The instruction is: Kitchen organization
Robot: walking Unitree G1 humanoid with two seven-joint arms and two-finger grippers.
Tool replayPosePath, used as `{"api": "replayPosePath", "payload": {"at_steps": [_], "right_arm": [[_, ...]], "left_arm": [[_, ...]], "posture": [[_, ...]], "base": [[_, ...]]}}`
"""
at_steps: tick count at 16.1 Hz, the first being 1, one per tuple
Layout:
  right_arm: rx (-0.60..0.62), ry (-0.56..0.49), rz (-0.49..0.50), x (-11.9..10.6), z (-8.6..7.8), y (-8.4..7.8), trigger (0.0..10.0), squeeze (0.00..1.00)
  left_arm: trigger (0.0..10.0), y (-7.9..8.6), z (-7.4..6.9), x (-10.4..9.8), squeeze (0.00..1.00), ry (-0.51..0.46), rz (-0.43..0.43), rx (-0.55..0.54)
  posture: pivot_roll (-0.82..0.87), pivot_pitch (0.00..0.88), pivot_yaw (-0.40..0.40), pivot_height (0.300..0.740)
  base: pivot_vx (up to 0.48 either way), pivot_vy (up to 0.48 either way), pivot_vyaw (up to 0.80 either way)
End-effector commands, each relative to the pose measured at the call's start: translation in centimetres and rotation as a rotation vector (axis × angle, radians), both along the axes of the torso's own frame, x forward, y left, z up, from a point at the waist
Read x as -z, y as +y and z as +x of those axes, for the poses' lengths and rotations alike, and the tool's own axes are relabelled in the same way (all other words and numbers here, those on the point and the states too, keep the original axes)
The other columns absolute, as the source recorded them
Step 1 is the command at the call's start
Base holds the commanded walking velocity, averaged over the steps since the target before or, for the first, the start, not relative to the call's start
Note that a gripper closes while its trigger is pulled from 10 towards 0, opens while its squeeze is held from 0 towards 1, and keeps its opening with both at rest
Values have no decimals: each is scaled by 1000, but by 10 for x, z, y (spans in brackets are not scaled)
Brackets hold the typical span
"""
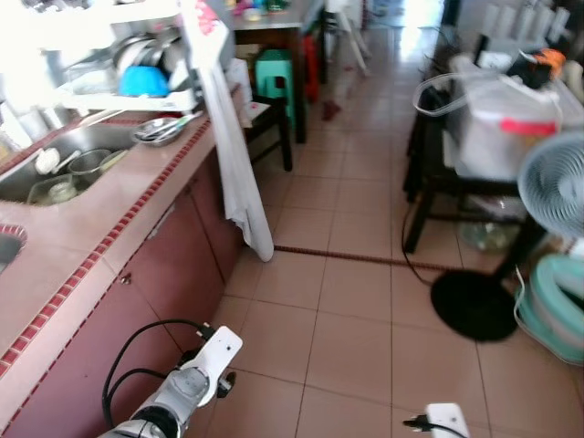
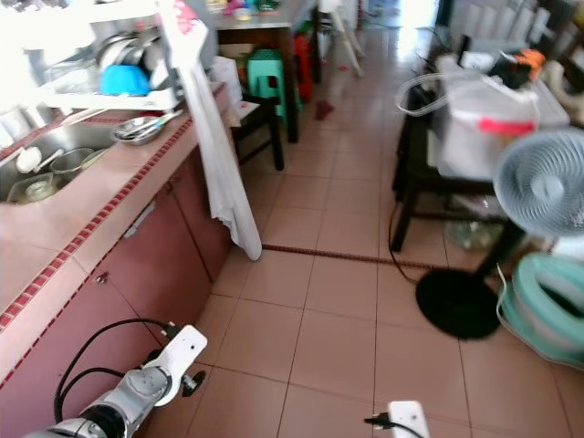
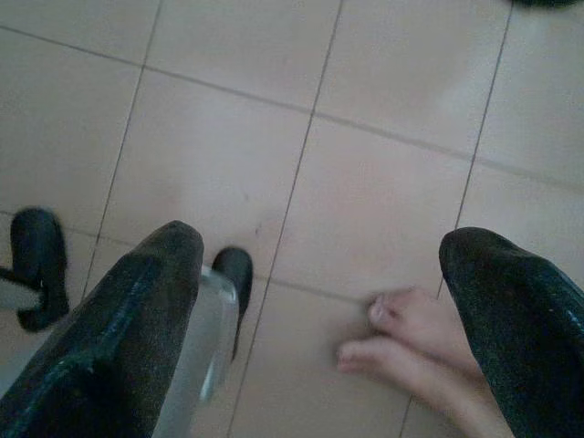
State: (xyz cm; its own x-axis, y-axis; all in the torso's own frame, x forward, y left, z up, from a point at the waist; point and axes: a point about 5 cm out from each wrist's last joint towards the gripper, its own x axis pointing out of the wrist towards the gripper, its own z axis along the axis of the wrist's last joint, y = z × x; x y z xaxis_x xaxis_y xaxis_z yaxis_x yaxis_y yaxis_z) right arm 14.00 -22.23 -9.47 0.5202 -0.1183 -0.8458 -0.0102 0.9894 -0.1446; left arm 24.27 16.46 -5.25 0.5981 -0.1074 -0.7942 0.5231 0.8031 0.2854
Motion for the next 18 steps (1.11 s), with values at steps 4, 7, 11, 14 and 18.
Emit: {"api": "replayPosePath", "payload": {"at_steps": [4, 7, 11, 14, 18], "right_arm": [[-12, -18, 34, 0, 8, 15, 10000, 0], [-13, -16, 32, 0, 7, 15, 10000, 0], [-13, -14, 31, 0, 7, 14, 10000, 0], [-12, -14, 32, 0, 7, 15, 10000, 0], [-9, -10, 31, 1, 7, 15, 10000, 0]], "left_arm": [[10000, 14, 3, -3, 0, -5, 39, -15], [10000, 13, 3, -3, 0, -5, 42, -7], [10000, 13, 3, -3, 0, -5, 45, -5], [10000, 13, 3, -3, 0, -5, 48, -2], [10000, 13, 3, -3, 0, -5, 48, 0]], "posture": [[19, 0, 77, 740], [18, 0, 76, 740], [18, 0, 77, 740], [18, 0, 77, 740], [18, 0, 78, 740]], "base": [[312, 0, 0], [312, 0, 0], [321, 0, 0], [386, 0, 0], [480, 0, 0]]}}
